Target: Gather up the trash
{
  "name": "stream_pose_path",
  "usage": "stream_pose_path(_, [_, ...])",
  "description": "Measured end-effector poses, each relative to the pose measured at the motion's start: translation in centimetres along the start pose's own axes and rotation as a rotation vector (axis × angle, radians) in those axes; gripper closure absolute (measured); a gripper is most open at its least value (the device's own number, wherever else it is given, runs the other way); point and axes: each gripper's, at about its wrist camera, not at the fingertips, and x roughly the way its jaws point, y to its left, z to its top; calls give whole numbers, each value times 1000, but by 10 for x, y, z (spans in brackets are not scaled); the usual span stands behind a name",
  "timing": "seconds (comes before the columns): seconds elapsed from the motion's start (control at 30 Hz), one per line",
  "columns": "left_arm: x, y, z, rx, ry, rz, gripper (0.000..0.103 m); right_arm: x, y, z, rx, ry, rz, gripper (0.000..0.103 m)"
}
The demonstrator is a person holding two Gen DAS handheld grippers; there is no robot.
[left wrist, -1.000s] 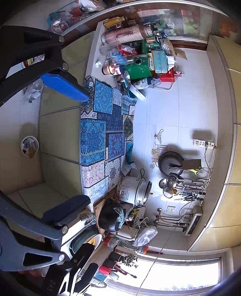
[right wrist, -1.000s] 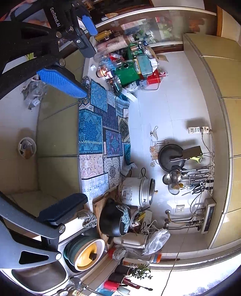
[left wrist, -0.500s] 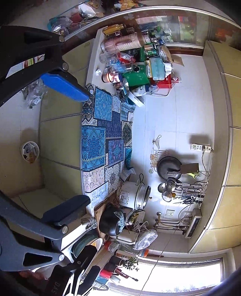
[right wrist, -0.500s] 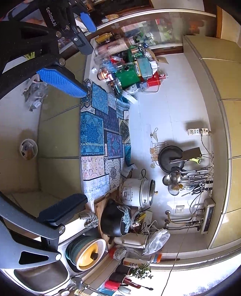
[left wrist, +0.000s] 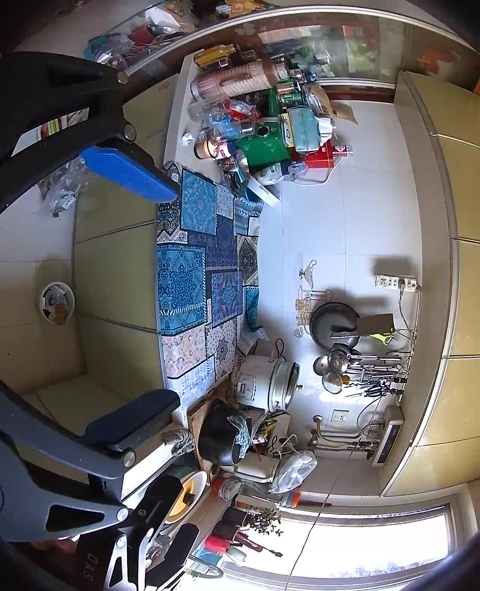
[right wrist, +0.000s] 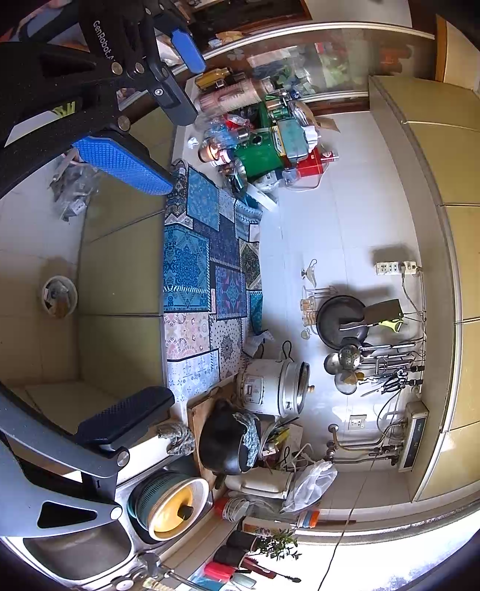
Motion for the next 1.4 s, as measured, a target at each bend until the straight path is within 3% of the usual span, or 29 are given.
stream_pose_path(1.4, [-5,-6,6,-20,-11,-57,1,-6,-17,3,6,-5,-6,0])
